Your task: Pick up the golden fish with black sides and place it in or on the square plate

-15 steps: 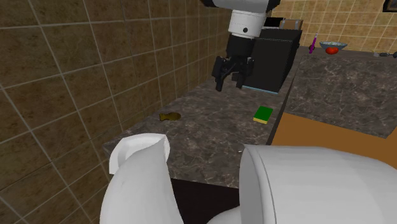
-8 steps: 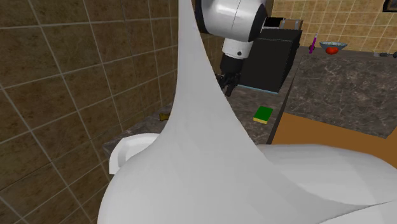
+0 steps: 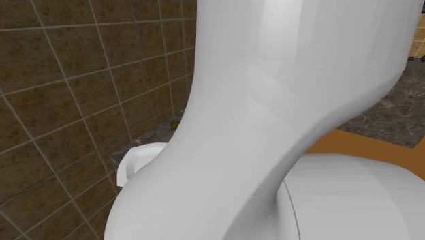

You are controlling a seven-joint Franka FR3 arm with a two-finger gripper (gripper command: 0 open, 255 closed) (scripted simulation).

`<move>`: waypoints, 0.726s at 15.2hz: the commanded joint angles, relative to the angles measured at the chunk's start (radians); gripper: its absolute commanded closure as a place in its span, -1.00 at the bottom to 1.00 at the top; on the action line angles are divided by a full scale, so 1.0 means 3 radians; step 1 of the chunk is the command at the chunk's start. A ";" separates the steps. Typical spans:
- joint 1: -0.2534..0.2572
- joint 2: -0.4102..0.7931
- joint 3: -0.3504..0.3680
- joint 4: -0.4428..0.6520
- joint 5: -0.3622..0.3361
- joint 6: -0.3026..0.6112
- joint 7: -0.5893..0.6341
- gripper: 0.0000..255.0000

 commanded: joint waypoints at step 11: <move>-0.0021 0.1272 0.0524 0.1212 0.0206 0.0062 -0.1152 -1.00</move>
